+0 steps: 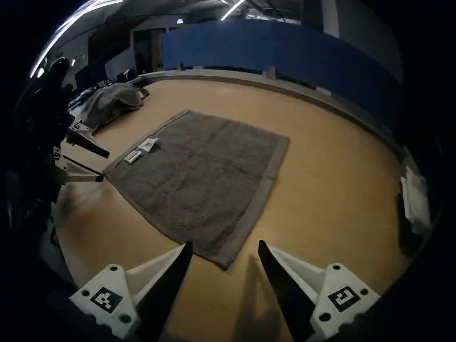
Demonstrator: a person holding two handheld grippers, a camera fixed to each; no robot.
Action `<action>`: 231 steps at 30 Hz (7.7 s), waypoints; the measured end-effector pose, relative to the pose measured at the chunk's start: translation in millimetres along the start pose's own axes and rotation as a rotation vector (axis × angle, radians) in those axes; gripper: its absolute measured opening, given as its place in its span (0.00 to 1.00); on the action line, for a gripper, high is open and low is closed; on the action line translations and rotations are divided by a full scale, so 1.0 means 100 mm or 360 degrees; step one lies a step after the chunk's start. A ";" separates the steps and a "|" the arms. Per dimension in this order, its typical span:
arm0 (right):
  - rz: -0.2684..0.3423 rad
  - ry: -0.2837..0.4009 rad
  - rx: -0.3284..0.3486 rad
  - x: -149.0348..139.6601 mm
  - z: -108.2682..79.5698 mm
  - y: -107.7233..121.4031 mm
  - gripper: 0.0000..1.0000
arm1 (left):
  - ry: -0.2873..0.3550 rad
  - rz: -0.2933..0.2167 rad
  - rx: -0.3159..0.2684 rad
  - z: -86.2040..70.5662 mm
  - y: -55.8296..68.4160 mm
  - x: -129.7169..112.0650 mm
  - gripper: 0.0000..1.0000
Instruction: Fold towel
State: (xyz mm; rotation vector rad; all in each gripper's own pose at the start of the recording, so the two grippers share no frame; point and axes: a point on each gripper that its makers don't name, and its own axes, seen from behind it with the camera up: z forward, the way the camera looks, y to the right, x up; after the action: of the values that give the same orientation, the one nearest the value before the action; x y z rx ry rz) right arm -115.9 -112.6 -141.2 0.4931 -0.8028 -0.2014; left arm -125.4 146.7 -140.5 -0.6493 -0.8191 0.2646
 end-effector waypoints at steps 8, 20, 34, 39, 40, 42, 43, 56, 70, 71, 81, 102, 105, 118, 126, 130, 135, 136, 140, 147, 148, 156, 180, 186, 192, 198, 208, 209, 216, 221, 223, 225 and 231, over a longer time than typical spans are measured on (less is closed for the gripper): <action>-0.0013 -0.0057 0.0005 -0.10 -0.01 0.00 0.77 | -0.0039 0.0019 0.0008 0.04 0.06 -0.07 0.65; 0.0002 -0.0089 0.0033 -0.15 0.00 -0.03 0.56 | -0.0056 0.0031 0.0026 0.07 0.06 -0.08 0.52; 0.0010 -0.0096 0.0010 -0.16 0.02 -0.02 0.48 | -0.0057 0.0030 0.0040 0.06 0.05 -0.08 0.38; 0.0000 -0.0094 -0.0005 -0.14 0.04 0.00 0.28 | -0.0058 0.0038 0.0040 0.06 0.05 -0.08 0.35; 0.0000 -0.0095 -0.0004 -0.14 0.04 -0.01 0.28 | -0.0058 0.0038 0.0041 0.06 0.05 -0.08 0.35; 0.0003 -0.0096 -0.0002 -0.14 0.04 0.00 0.28 | -0.0057 0.0039 0.0043 0.06 0.05 -0.08 0.34; 0.0006 -0.0098 0.0001 -0.14 0.04 0.00 0.27 | -0.0056 0.0039 0.0044 0.06 0.05 -0.08 0.34; 0.0003 -0.0132 0.0030 -0.15 0.02 -0.03 0.17 | -0.0066 0.0033 0.0034 0.07 0.05 -0.06 0.21; 0.0055 -0.0137 0.0042 -0.15 0.01 -0.03 0.12 | -0.0063 0.0051 0.0040 0.08 0.02 -0.05 0.09; 0.0055 -0.0138 0.0043 -0.15 0.01 -0.03 0.11 | -0.0064 0.0054 0.0040 0.08 0.02 -0.05 0.09; 0.0059 -0.0131 0.0044 -0.11 -0.02 -0.02 0.11 | -0.0051 0.0037 0.0037 0.06 0.01 -0.01 0.08; 0.0075 -0.0067 0.0044 0.15 -0.31 0.00 0.10 | -0.0015 -0.0047 0.0030 -0.21 0.04 0.16 0.08; 0.0076 -0.0056 0.0044 0.19 -0.38 -0.01 0.10 | -0.0008 -0.0061 0.0032 -0.27 0.05 0.19 0.08; 0.0107 0.0006 0.0043 0.39 -0.70 -0.07 0.10 | 0.0016 -0.0151 0.0057 -0.57 0.07 0.36 0.08; 0.0138 0.0042 0.0047 0.49 -0.89 -0.12 0.10 | 0.0043 -0.0180 0.0070 -0.78 0.10 0.46 0.08; 0.0140 0.0051 0.0050 0.53 -0.99 -0.15 0.10 | 0.0044 -0.0193 0.0072 -0.86 0.12 0.48 0.08; 0.0134 0.0055 0.0052 0.56 -1.09 -0.18 0.10 | 0.0039 -0.0203 0.0072 -0.95 0.16 0.48 0.08; 0.0134 0.0054 0.0054 0.56 -1.10 -0.18 0.10 | 0.0039 -0.0207 0.0072 -0.96 0.17 0.48 0.08; 0.0143 0.0054 0.0059 0.55 -1.14 -0.19 0.10 | 0.0032 -0.0226 0.0071 -1.00 0.21 0.46 0.08; 0.0156 0.0052 0.0061 0.54 -1.20 -0.21 0.10 | 0.0031 -0.0240 0.0067 -1.04 0.25 0.46 0.08; 0.0156 0.0050 0.0062 0.53 -1.20 -0.21 0.10 | 0.0029 -0.0242 0.0066 -1.04 0.26 0.45 0.08; 0.0164 0.0043 0.0066 0.49 -1.16 -0.23 0.10 | 0.0017 -0.0257 0.0069 -1.03 0.27 0.42 0.08; 0.0184 0.0041 0.0045 0.62 -0.93 -0.03 0.10 | 0.0039 -0.0291 0.0095 -0.86 0.10 0.68 0.08; 0.0199 0.0049 0.0026 0.73 -0.82 0.07 0.10 | 0.0055 -0.0293 0.0111 -0.76 0.00 0.79 0.08; 0.0195 0.0056 0.0011 0.83 -0.67 0.16 0.10 | 0.0063 -0.0308 0.0127 -0.63 -0.11 0.89 0.08; 0.0182 0.0045 -0.0003 0.90 -0.48 0.28 0.10 | 0.0059 -0.0321 0.0133 -0.46 -0.24 0.99 0.08; 0.0227 -0.0013 0.0008 0.90 -0.11 0.43 0.10 | -0.0005 -0.0365 0.0107 -0.15 -0.35 0.99 0.08; 0.0231 -0.0019 0.0008 0.89 -0.07 0.44 0.10 | -0.0013 -0.0369 0.0102 -0.13 -0.36 0.98 0.08; 0.0239 -0.0064 0.0020 0.89 0.12 0.49 0.10 | -0.0053 -0.0362 0.0114 0.03 -0.45 0.94 0.08; 0.0241 -0.0088 0.0028 0.88 0.22 0.51 0.10 | -0.0070 -0.0359 0.0118 0.11 -0.48 0.92 0.08; 0.0244 -0.0097 0.0029 0.87 0.25 0.52 0.10 | -0.0077 -0.0354 0.0125 0.16 -0.50 0.91 0.08; 0.0248 -0.0103 0.0029 0.87 0.27 0.53 0.10 | -0.0083 -0.0349 0.0134 0.20 -0.52 0.90 0.08; 0.0264 -0.0110 0.0025 0.88 0.35 0.56 0.10 | -0.0102 -0.0352 0.0146 0.28 -0.57 0.88 0.08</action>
State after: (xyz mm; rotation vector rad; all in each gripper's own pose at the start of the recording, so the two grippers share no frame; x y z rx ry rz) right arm -82.2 -107.1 -36.9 0.4335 -0.9088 -0.0586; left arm -88.8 155.0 -38.7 -0.4614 -0.9271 0.1218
